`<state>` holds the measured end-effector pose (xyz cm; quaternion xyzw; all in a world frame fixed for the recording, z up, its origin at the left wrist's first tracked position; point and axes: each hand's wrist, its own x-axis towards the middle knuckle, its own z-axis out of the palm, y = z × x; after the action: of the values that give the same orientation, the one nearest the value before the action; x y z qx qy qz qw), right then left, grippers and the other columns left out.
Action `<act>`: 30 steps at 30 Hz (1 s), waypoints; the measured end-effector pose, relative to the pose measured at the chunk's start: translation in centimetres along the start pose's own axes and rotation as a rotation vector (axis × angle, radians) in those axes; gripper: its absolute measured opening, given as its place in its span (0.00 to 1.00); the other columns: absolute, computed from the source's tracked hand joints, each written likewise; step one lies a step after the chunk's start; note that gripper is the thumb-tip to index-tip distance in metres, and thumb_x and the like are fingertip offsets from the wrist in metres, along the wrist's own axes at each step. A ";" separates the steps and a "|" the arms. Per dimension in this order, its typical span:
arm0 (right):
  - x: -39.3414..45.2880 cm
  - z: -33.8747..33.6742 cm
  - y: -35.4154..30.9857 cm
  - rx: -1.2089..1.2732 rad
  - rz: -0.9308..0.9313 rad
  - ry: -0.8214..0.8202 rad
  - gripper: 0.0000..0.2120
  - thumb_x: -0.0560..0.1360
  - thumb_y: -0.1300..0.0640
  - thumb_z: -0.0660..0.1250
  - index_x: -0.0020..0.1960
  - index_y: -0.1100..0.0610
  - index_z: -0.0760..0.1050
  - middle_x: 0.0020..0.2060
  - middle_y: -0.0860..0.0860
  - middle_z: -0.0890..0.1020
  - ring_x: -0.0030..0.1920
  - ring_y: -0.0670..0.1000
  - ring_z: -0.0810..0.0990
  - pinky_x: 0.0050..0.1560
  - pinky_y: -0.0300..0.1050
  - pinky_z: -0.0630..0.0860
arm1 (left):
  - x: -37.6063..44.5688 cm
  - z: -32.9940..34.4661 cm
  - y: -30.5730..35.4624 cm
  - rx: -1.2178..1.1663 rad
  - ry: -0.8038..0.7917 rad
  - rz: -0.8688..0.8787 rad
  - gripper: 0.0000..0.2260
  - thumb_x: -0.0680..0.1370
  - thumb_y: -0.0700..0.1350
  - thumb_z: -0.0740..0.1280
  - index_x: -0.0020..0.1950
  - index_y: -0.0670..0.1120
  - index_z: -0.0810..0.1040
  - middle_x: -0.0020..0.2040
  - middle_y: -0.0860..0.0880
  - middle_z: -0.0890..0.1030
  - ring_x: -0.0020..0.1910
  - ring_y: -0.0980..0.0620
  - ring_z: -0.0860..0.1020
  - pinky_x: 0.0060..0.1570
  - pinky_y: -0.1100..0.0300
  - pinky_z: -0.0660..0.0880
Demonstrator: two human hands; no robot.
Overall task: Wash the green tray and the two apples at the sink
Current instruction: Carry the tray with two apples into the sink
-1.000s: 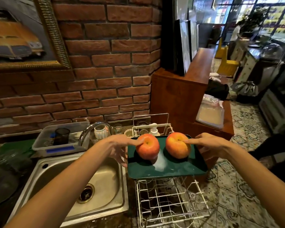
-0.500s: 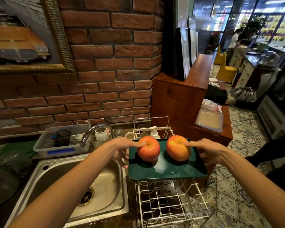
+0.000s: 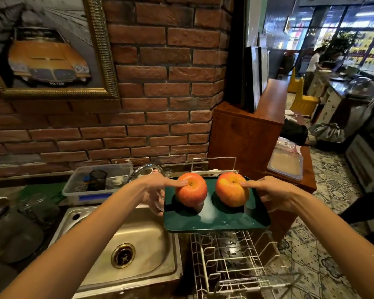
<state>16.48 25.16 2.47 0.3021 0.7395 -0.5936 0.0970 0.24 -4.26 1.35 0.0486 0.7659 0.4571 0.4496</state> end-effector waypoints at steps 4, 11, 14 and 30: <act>-0.4 3.2 -1.9 -0.032 -0.022 -0.039 0.57 0.51 0.41 0.83 0.73 0.61 0.64 0.73 0.60 0.67 0.68 0.67 0.71 0.63 0.75 0.69 | -2.8 -3.2 -1.3 -0.007 0.035 0.016 0.45 0.58 0.59 0.82 0.70 0.45 0.71 0.63 0.36 0.75 0.58 0.37 0.78 0.46 0.41 0.80; -0.3 10.6 -4.4 -0.061 -0.048 -0.123 0.58 0.50 0.40 0.84 0.73 0.58 0.65 0.74 0.57 0.66 0.68 0.64 0.71 0.63 0.75 0.69 | -6.9 -9.4 -6.0 -0.074 0.106 0.021 0.45 0.56 0.59 0.82 0.68 0.45 0.73 0.64 0.38 0.73 0.58 0.38 0.77 0.46 0.43 0.79; 0.1 14.2 -4.4 -0.069 -0.043 -0.148 0.60 0.49 0.39 0.84 0.74 0.57 0.63 0.74 0.57 0.66 0.67 0.64 0.71 0.63 0.74 0.70 | -7.8 -11.8 -8.8 -0.065 0.139 -0.015 0.45 0.61 0.59 0.81 0.73 0.45 0.70 0.71 0.36 0.70 0.63 0.33 0.75 0.56 0.36 0.77; 3.8 31.3 -0.1 -0.115 0.053 -0.143 0.64 0.45 0.34 0.83 0.73 0.60 0.62 0.63 0.54 0.71 0.60 0.55 0.73 0.57 0.62 0.77 | -7.3 -20.6 -22.6 -0.154 0.158 -0.169 0.46 0.54 0.56 0.83 0.68 0.47 0.68 0.64 0.39 0.72 0.53 0.41 0.77 0.41 0.43 0.81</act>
<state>6.62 -2.90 -8.00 0.2724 0.7554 -0.5673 0.1827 -3.00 -34.37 -7.07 -0.0869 0.7628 0.4777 0.4271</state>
